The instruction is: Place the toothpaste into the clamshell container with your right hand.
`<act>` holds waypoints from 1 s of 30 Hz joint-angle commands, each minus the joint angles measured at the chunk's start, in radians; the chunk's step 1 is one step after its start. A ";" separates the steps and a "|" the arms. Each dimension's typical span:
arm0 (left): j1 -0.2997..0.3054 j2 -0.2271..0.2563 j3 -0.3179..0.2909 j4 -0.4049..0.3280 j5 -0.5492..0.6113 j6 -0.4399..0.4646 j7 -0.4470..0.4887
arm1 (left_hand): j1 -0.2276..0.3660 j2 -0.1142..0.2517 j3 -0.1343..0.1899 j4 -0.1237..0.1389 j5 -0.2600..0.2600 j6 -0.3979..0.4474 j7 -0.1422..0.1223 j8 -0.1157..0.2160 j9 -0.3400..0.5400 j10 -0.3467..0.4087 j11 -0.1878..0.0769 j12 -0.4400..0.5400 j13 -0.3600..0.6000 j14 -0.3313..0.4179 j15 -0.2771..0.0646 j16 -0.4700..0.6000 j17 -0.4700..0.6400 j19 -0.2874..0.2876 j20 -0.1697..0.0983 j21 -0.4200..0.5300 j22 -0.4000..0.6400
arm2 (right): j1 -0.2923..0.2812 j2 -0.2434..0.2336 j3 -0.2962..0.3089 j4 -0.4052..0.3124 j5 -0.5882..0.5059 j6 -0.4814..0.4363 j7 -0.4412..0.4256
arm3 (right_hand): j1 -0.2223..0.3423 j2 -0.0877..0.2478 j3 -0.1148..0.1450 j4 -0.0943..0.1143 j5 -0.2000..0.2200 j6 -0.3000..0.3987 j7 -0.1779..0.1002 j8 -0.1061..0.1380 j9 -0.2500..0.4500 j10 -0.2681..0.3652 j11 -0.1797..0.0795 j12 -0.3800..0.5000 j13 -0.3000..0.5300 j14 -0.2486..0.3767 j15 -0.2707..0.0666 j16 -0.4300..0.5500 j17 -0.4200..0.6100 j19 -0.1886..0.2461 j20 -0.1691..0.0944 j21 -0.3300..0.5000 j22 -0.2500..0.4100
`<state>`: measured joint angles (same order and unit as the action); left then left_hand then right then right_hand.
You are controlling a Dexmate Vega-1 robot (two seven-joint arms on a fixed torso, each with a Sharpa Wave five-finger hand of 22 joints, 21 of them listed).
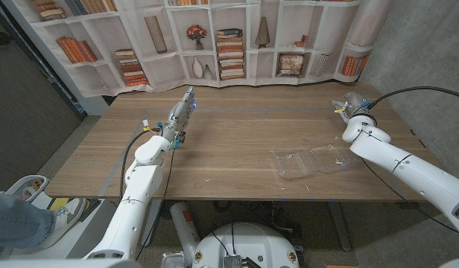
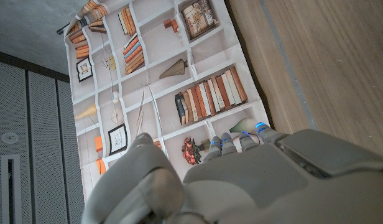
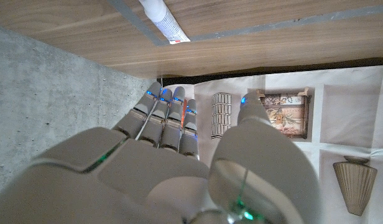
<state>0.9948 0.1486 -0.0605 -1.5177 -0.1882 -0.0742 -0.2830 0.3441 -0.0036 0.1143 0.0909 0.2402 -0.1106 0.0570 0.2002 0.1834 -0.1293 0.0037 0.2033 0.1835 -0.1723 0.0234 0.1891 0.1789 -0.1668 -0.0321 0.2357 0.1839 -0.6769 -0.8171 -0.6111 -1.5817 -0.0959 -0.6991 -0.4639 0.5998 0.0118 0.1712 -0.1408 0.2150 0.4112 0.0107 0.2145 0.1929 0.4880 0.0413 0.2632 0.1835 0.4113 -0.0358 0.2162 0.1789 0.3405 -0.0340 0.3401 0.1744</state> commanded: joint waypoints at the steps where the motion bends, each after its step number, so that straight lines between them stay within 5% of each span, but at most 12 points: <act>1: 0.002 0.005 -0.001 -0.004 0.000 0.007 0.000 | 0.012 0.004 -0.006 -0.002 -0.001 -0.004 -0.002 -0.001 0.004 -0.002 -0.004 0.002 0.004 -0.023 0.006 -0.001 0.005 -0.065 -0.032 -0.005 0.002 | 0.029 0.014 -0.029 0.027 -0.023 -0.040 0.015 | 0.022 -0.002 0.006 -0.008 0.012 0.019 -0.003 0.004 0.004 0.018 -0.009 0.007 0.004 0.020 -0.012 0.003 0.005 0.013 -0.002 -0.004 0.006; 30: -0.001 0.009 -0.001 0.001 0.002 0.006 -0.004 | 0.013 0.006 -0.010 -0.001 -0.002 -0.007 -0.002 -0.003 0.005 -0.004 -0.003 0.000 0.004 -0.028 0.009 -0.003 0.005 -0.072 -0.031 -0.011 0.002 | 0.077 0.033 -0.068 0.077 -0.026 -0.106 0.048 | 0.059 -0.004 0.016 -0.014 0.019 0.052 -0.002 0.009 0.005 0.052 -0.014 0.009 0.005 0.060 -0.027 0.003 0.004 0.034 -0.012 -0.013 0.007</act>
<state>0.9937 0.1545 -0.0618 -1.5140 -0.1885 -0.0703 -0.2868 0.3494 0.0017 0.1060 0.0911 0.2406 -0.1107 0.0570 0.2002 0.1835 -0.1293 0.0037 0.2033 0.1834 -0.1687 0.0269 0.1891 0.1789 -0.1668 -0.0321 0.2254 0.1838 -0.6182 -0.7925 -0.6663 -1.5272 -0.1210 -0.7850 -0.4228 0.6464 0.0109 0.1836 -0.1531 0.2305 0.4557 0.0090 0.2184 0.1929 0.5290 0.0253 0.2631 0.1835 0.4596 -0.0482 0.2162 0.1788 0.3656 -0.0411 0.3286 0.1794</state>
